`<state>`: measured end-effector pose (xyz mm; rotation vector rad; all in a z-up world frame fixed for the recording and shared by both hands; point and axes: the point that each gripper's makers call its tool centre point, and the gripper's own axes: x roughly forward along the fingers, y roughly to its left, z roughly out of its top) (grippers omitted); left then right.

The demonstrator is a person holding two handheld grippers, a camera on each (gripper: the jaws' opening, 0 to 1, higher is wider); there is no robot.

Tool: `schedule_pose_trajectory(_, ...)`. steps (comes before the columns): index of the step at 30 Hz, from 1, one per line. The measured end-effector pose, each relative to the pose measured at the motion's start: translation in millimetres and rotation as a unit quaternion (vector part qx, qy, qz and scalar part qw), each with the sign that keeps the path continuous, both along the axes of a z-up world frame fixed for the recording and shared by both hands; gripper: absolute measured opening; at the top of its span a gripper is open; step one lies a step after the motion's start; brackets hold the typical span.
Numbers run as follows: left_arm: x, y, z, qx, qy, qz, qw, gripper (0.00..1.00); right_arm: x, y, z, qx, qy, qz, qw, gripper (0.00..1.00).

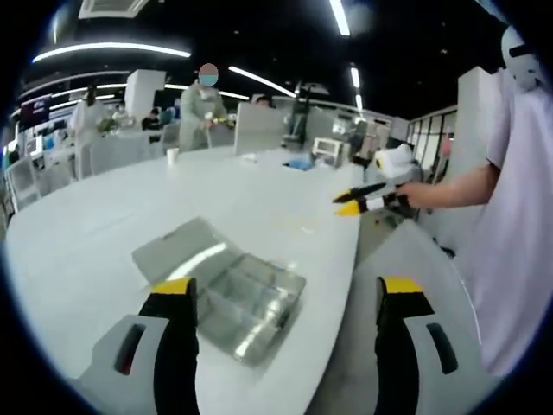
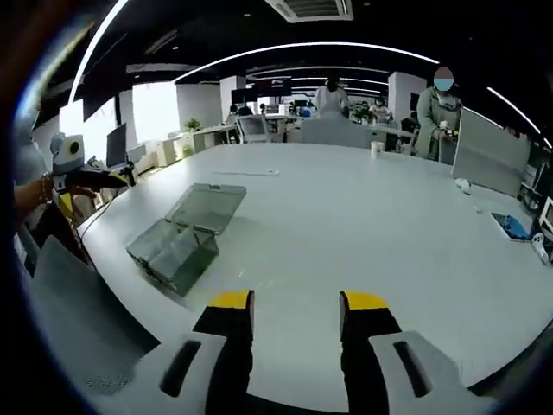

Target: Insert the divider into the dual guide fixture by aligning both edges with the guide slots and pushing it downward to the bottom, including one-sided entry, uneven engagement, binding, and posture correction.

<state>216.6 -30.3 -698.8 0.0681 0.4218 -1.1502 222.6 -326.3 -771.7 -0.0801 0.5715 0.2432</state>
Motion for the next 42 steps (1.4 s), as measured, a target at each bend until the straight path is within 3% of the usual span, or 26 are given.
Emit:
schedule_pose_trajectory(2,0.5,-1,-0.1,0.001,0.001,0.003,1.0,0.83,2,-7,-7.2,0.004,0.019,-0.01,0.9998,0.36)
schedule_pose_trajectory(21,2.3,0,6.0,0.006,-0.004,0.021,0.9998,0.83,16,-36,-39.6,-0.006,0.08,-0.03,0.9963,0.39)
schedule_pose_trajectory(31,0.7,1,8.4,0.009,-0.006,0.024,0.9996,0.83,22,-52,-74.3,-0.004,0.147,-0.063,0.9872,0.39)
schedule_pose_trajectory(42,2.9,7,11.7,0.014,-0.008,0.036,0.9992,0.82,34,-54,-92.6,-0.016,0.178,-0.065,0.9817,0.42)
